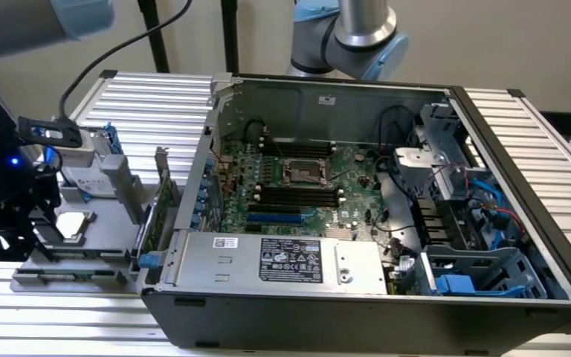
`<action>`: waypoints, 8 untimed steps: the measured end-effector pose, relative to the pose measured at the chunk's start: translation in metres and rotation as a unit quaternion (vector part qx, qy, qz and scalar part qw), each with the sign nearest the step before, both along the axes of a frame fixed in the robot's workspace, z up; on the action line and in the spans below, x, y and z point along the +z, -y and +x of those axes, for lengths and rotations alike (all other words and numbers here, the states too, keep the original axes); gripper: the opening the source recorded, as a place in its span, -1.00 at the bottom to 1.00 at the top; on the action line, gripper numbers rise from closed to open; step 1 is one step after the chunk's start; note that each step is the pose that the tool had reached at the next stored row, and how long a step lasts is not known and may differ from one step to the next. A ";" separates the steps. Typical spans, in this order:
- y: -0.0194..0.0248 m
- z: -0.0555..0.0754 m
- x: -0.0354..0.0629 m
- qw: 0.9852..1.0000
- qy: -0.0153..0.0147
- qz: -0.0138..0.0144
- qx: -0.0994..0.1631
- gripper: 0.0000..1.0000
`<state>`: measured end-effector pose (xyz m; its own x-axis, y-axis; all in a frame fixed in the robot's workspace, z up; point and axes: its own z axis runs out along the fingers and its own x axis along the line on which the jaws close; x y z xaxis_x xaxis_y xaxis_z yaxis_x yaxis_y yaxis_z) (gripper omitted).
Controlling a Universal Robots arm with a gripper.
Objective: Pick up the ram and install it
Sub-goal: 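Pick up the ram and move it above insertion slot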
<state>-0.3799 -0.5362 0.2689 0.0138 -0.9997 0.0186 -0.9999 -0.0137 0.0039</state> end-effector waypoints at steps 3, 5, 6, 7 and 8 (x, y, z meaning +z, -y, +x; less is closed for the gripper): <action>0.0000 0.000 -0.0055 1.000 0.000 0.000 0.005 -0.27; 0.0000 0.000 -0.0092 1.000 0.000 0.000 0.008 -0.27; 0.0000 0.000 -0.0109 1.000 0.000 0.000 0.009 -0.27; -0.0001 0.000 -0.0127 1.000 0.000 0.000 0.010 -0.27; -0.0001 0.000 -0.0145 1.000 0.000 0.000 0.012 -0.27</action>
<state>-0.3800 -0.5362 0.2544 0.0369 -0.9991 0.0186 -0.9993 -0.0368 0.0039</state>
